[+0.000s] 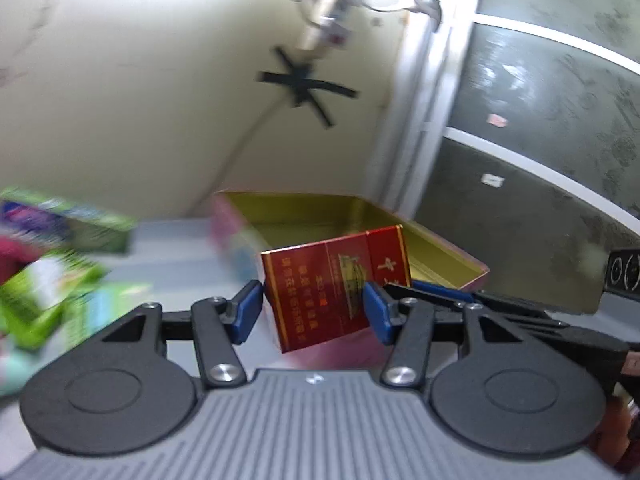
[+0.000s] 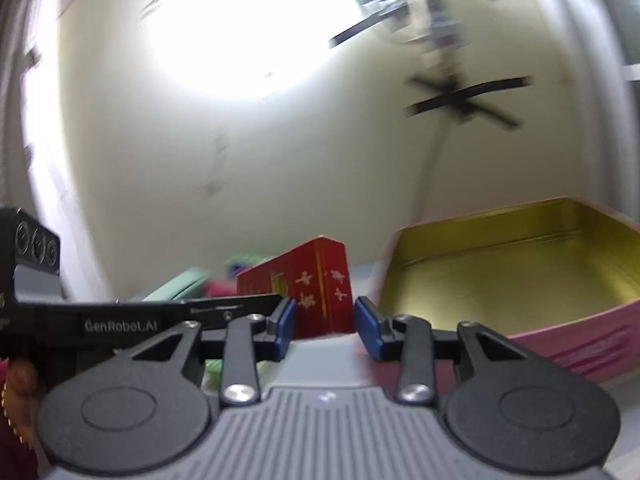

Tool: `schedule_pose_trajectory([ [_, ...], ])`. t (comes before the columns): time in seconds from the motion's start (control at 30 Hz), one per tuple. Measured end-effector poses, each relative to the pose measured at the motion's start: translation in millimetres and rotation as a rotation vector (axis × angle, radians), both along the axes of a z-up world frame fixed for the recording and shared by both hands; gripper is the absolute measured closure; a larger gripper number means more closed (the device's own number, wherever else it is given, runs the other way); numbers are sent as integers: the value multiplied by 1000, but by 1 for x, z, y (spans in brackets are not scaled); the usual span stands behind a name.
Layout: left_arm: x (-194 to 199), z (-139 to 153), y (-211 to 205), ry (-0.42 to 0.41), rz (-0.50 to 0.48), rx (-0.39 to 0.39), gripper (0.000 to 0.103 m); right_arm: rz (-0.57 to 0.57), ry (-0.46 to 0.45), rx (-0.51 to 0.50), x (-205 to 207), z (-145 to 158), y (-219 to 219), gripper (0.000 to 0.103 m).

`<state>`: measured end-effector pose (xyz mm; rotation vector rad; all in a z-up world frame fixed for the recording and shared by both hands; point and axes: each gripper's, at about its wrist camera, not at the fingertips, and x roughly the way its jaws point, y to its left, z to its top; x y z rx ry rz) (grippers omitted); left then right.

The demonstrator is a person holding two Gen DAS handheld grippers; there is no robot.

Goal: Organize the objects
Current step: 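Lower the red printed box into the pink tin and open the left gripper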

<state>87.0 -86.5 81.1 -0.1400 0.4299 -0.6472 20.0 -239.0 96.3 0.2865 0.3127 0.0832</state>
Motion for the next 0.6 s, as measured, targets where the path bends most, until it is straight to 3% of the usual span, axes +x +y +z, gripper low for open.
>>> schedule_pose_trajectory([
  [0.17,35,-12,-47,59,-67,4,46,-122,7,83,2,-14,-59,68],
  [0.37,45,-25,-65,63,-43,84,38,-212,-2,145,11,-41,-85,61],
  [0.43,37,-22,-60,30,-54,90,34,-236,-23,167,6,-44,-87,58],
  [0.53,15,-18,-48,-50,-45,100,18,-256,-59,192,-4,-48,-85,55],
  [0.6,5,-19,-37,-82,-32,107,17,-251,-85,197,-12,-48,-77,55],
])
